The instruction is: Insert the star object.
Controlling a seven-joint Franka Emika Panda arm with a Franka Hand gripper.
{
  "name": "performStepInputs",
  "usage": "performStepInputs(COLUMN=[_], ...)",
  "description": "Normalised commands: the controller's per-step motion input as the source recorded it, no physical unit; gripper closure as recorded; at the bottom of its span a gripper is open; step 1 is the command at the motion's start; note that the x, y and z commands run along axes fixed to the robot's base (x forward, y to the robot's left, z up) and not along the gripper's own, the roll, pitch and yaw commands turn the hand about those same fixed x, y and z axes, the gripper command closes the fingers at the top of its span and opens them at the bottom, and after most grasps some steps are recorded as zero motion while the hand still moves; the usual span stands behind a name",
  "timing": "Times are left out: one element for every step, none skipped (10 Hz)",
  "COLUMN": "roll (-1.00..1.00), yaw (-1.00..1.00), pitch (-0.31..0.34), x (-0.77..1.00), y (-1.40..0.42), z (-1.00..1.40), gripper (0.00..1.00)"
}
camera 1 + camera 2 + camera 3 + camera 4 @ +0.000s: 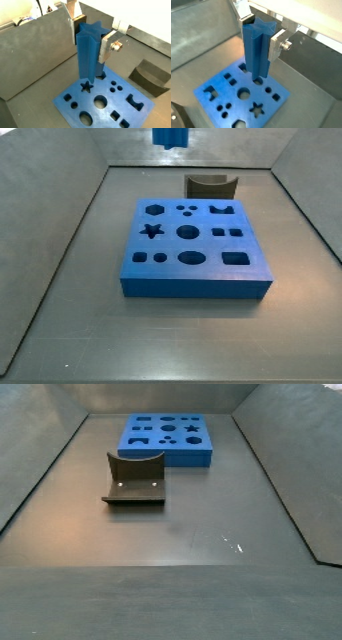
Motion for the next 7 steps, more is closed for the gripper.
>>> performStepInputs(roll=[0.00, 0.00, 0.00, 0.00, 0.00, 0.00, 0.08], yaw=[-0.41, -0.41, -0.41, -0.41, -0.39, -0.27, -0.23], pitch=[-0.013, -0.013, -0.010, -0.004, -0.003, -0.011, 0.000], x=[-0.31, -0.31, -0.31, -0.30, -0.31, -0.39, -0.06], y=[0.00, 0.00, 0.00, 0.00, 0.00, 0.07, 0.17], z=[-1.00, -1.00, -1.00, -1.00, -1.00, -1.00, -1.00], gripper=[1.00, 1.00, 1.00, 1.00, 1.00, 1.00, 1.00])
